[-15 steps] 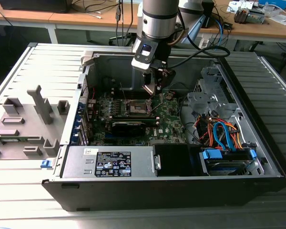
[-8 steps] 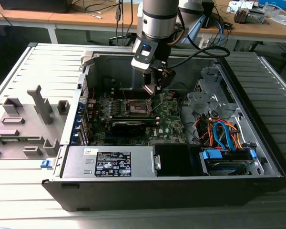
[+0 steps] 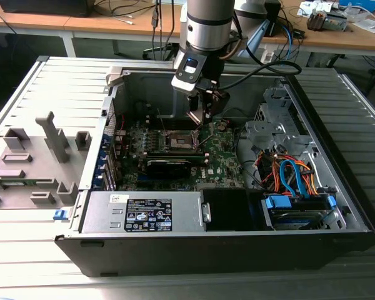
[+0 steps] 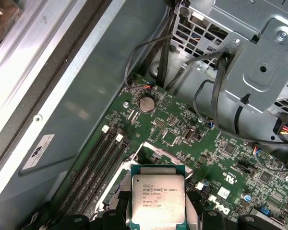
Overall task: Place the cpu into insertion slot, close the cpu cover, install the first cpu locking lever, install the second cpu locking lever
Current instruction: 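Place the cpu into insertion slot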
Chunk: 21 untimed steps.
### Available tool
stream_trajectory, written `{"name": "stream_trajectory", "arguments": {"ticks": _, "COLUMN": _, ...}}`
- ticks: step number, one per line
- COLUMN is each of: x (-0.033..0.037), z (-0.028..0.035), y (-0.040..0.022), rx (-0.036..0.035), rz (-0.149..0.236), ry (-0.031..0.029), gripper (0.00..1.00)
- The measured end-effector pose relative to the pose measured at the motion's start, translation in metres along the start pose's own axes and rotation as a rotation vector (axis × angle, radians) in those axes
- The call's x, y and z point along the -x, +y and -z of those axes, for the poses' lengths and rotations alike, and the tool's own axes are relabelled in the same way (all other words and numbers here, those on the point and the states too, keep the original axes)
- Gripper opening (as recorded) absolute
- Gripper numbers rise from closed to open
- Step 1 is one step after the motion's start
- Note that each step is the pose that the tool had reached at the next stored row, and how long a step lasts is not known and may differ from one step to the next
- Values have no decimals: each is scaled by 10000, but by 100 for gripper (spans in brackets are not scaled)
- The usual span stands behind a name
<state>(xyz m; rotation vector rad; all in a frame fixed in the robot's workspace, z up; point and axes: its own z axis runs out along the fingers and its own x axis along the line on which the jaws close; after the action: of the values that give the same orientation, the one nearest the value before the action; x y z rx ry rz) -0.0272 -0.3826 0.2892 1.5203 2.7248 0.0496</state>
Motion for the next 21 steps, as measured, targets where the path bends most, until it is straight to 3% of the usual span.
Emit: {"name": "stream_trajectory", "arguments": {"ticks": 21, "x": 0, "z": -4, "y": 0, "rx": 0, "rz": -230, "ry": -9, "gripper": 54}}
